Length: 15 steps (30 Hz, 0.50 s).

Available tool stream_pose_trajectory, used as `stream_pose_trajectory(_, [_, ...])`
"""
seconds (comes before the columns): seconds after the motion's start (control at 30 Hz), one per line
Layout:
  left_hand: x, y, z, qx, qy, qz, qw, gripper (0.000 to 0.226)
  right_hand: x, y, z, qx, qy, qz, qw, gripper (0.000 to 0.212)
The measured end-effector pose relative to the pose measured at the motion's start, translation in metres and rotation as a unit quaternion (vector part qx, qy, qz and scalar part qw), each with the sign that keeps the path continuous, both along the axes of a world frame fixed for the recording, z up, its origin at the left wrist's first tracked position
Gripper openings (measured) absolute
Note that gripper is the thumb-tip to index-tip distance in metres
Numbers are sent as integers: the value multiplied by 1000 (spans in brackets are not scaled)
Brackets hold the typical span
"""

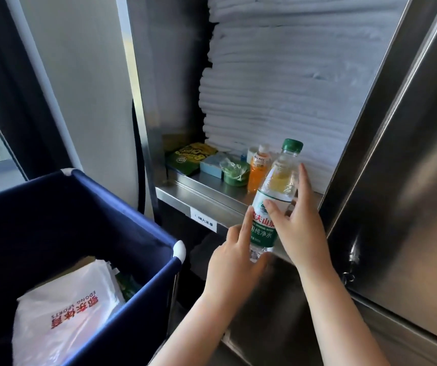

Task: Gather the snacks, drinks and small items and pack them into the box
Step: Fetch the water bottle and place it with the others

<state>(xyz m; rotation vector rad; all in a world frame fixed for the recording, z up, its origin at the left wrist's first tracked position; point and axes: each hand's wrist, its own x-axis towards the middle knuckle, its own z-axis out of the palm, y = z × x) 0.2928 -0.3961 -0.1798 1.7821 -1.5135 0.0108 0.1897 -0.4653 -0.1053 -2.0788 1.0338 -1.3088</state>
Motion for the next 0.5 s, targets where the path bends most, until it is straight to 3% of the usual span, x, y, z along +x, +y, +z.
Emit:
stream_pose_trajectory(0.27, [20,-102,-14,2,33,-94,995,95,23,-74,-2,-5,58,-131,990,83])
stream_pose_trajectory(0.5, [36,-177,-20,-16,19,-184,983,97,39,-130,-5,9,41,-207,978,84])
